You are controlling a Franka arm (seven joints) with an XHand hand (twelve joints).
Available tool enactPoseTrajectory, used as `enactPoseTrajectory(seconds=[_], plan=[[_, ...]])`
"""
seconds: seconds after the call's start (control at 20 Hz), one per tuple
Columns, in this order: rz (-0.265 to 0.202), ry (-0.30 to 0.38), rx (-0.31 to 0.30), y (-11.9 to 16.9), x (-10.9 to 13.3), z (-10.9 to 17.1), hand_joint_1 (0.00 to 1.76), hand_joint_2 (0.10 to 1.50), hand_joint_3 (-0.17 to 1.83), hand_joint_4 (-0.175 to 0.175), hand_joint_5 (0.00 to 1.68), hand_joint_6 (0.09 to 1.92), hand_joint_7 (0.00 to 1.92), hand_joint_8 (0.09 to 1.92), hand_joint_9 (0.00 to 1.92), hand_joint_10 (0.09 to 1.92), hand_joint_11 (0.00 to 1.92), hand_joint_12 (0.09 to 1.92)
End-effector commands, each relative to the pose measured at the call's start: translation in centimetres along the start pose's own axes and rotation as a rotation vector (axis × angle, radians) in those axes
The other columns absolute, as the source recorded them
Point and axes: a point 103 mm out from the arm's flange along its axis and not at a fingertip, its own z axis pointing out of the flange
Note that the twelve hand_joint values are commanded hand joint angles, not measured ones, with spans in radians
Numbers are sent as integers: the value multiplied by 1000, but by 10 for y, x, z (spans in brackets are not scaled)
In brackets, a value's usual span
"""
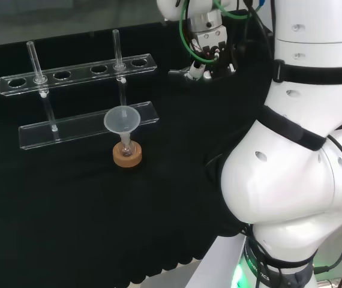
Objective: Pick up the weighing funnel.
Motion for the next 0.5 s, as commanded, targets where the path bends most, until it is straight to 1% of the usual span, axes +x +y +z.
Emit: enactPoseTrajectory(seconds=[0.05,0.2,0.35,0.5], plan=[[35,-62,-2,-53,-1,-13,1115,1050,-175,175,1341,420,815,580,1152,265,923,991],[46,-79,-15,-74,0,-18,1115,1050,-175,175,1341,420,813,580,1154,262,930,991],[51,-84,-54,-96,1,-23,1115,1050,-175,175,1342,420,811,580,1158,259,938,990],[63,-92,-57,-115,2,-28,1116,1049,-175,175,1346,413,810,582,1169,243,953,974]])
